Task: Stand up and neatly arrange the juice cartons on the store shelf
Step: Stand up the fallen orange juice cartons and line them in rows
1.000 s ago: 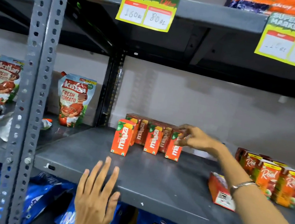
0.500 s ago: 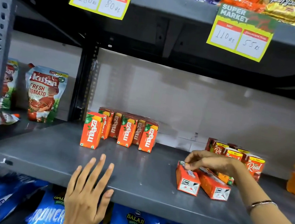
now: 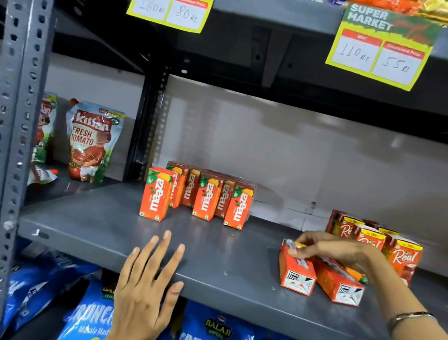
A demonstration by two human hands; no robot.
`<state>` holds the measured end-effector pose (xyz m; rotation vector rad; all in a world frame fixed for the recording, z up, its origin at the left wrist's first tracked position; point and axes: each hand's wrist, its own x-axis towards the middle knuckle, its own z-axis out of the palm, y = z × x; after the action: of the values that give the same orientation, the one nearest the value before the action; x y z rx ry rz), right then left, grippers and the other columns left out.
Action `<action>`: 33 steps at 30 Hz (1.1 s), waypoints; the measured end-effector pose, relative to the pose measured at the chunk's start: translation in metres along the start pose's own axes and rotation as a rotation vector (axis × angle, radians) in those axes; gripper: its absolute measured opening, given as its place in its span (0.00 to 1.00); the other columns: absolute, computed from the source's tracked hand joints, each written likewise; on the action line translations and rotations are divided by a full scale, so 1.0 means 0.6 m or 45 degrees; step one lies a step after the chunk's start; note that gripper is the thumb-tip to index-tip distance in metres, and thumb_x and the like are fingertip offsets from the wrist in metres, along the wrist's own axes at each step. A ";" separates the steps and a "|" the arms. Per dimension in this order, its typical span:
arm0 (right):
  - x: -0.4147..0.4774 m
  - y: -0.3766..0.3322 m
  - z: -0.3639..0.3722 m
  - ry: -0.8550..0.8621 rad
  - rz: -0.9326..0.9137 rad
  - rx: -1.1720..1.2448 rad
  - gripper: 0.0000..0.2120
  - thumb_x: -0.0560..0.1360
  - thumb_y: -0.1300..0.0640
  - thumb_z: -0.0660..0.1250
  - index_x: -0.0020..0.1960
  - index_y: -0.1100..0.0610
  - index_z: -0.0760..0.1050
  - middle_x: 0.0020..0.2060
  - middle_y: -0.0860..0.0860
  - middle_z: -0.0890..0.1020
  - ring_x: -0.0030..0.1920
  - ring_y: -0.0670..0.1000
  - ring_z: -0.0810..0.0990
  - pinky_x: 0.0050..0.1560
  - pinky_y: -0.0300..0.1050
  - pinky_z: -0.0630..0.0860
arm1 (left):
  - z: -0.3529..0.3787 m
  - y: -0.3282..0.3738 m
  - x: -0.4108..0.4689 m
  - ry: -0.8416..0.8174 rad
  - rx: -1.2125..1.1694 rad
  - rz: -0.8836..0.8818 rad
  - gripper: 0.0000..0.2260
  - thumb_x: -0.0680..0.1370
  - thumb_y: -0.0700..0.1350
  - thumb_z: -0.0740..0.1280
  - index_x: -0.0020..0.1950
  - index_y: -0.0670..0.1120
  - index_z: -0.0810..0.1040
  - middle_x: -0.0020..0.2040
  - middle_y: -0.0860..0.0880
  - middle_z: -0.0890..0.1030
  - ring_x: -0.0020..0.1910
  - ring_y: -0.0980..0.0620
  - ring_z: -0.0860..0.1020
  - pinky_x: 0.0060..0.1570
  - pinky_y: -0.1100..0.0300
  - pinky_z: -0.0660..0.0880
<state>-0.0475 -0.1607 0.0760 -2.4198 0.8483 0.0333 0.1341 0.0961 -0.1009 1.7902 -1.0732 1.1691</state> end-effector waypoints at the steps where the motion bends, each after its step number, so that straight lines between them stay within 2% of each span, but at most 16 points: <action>1: -0.002 -0.001 0.000 0.025 -0.061 0.038 0.27 0.61 0.42 0.73 0.55 0.51 0.71 0.57 0.52 0.78 0.58 0.53 0.76 0.64 0.53 0.69 | 0.000 0.000 -0.001 -0.005 -0.003 -0.001 0.21 0.81 0.54 0.47 0.74 0.52 0.57 0.77 0.51 0.55 0.74 0.50 0.57 0.74 0.55 0.47; 3: -0.005 -0.005 -0.002 0.087 -0.192 0.144 0.28 0.58 0.47 0.77 0.53 0.53 0.70 0.54 0.53 0.80 0.54 0.53 0.79 0.59 0.50 0.74 | 0.000 -0.002 -0.001 -0.009 -0.002 0.004 0.21 0.81 0.54 0.47 0.74 0.52 0.57 0.77 0.52 0.55 0.75 0.50 0.56 0.74 0.55 0.47; 5: -0.011 -0.014 -0.002 0.126 -0.304 0.252 0.27 0.57 0.52 0.77 0.52 0.54 0.70 0.51 0.53 0.81 0.49 0.50 0.81 0.50 0.46 0.78 | 0.000 -0.003 -0.001 -0.008 -0.001 0.006 0.21 0.81 0.54 0.47 0.74 0.52 0.58 0.77 0.52 0.55 0.75 0.51 0.56 0.74 0.55 0.47; 7: -0.016 -0.030 0.003 0.164 -0.403 0.318 0.26 0.56 0.56 0.78 0.50 0.53 0.70 0.47 0.51 0.80 0.43 0.47 0.81 0.38 0.41 0.78 | 0.000 -0.005 -0.001 -0.004 -0.011 0.014 0.21 0.81 0.54 0.48 0.74 0.52 0.58 0.77 0.51 0.55 0.74 0.50 0.57 0.74 0.55 0.47; 9: -0.012 -0.055 0.012 0.271 -0.508 0.331 0.26 0.56 0.62 0.79 0.48 0.53 0.69 0.44 0.51 0.79 0.39 0.48 0.79 0.33 0.40 0.77 | 0.000 -0.008 -0.002 -0.005 -0.017 0.034 0.22 0.81 0.54 0.48 0.74 0.53 0.57 0.77 0.51 0.55 0.74 0.50 0.57 0.74 0.56 0.48; 12: 0.013 -0.106 0.036 0.508 -0.623 0.293 0.27 0.57 0.65 0.80 0.48 0.56 0.68 0.42 0.52 0.78 0.39 0.49 0.78 0.37 0.40 0.76 | -0.002 -0.019 -0.003 -0.008 0.010 0.012 0.23 0.80 0.56 0.48 0.75 0.52 0.55 0.77 0.49 0.53 0.75 0.50 0.55 0.74 0.56 0.47; 15: 0.062 -0.162 0.069 0.727 -0.700 0.195 0.29 0.54 0.62 0.81 0.48 0.57 0.68 0.42 0.49 0.77 0.38 0.47 0.75 0.34 0.34 0.70 | -0.008 -0.031 -0.004 -0.039 0.030 -0.016 0.26 0.80 0.59 0.48 0.76 0.52 0.54 0.77 0.48 0.52 0.75 0.50 0.53 0.74 0.56 0.47; 18: 0.114 -0.215 0.104 0.830 -0.722 0.188 0.31 0.53 0.58 0.82 0.47 0.54 0.67 0.43 0.49 0.76 0.41 0.49 0.73 0.36 0.36 0.63 | -0.009 -0.036 -0.003 -0.068 0.071 0.043 0.27 0.79 0.60 0.48 0.75 0.50 0.54 0.77 0.48 0.52 0.75 0.50 0.54 0.74 0.57 0.47; 23: 0.171 -0.260 0.147 0.819 -0.710 0.168 0.33 0.54 0.56 0.81 0.53 0.57 0.68 0.52 0.56 0.75 0.52 0.55 0.74 0.51 0.45 0.70 | -0.014 -0.046 -0.004 -0.033 0.073 0.121 0.26 0.80 0.59 0.49 0.75 0.50 0.54 0.77 0.49 0.51 0.75 0.51 0.53 0.74 0.57 0.49; 26: 0.177 -0.264 0.147 0.766 -0.707 0.135 0.32 0.56 0.56 0.80 0.53 0.58 0.67 0.53 0.56 0.75 0.52 0.55 0.74 0.51 0.47 0.71 | -0.016 -0.052 -0.003 -0.025 0.088 0.164 0.25 0.80 0.59 0.49 0.74 0.49 0.58 0.76 0.47 0.56 0.74 0.50 0.57 0.72 0.57 0.52; 28: 0.174 -0.266 0.136 0.690 -0.713 0.151 0.27 0.60 0.56 0.78 0.52 0.57 0.67 0.50 0.53 0.75 0.49 0.52 0.73 0.48 0.45 0.69 | -0.016 -0.053 -0.003 -0.017 0.098 0.170 0.24 0.80 0.59 0.49 0.72 0.48 0.62 0.73 0.46 0.62 0.72 0.48 0.61 0.72 0.57 0.53; 31: 0.166 -0.275 0.113 0.601 -0.763 0.227 0.18 0.68 0.62 0.71 0.56 0.59 0.71 0.54 0.55 0.78 0.50 0.49 0.74 0.52 0.43 0.70 | -0.014 -0.054 -0.003 0.007 0.088 0.166 0.24 0.80 0.59 0.49 0.72 0.48 0.62 0.72 0.46 0.63 0.72 0.49 0.60 0.72 0.57 0.52; 33: 0.161 -0.280 0.100 0.496 -0.796 0.178 0.18 0.70 0.68 0.66 0.59 0.60 0.73 0.58 0.57 0.79 0.54 0.48 0.74 0.59 0.43 0.70 | -0.013 -0.055 -0.005 0.004 0.077 0.166 0.25 0.80 0.59 0.49 0.73 0.49 0.60 0.73 0.46 0.61 0.73 0.50 0.58 0.73 0.57 0.52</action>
<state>0.1366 -0.0768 0.0914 -2.4837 0.1987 -0.7250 0.1613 0.1163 -0.1054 1.7861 -1.1788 1.2939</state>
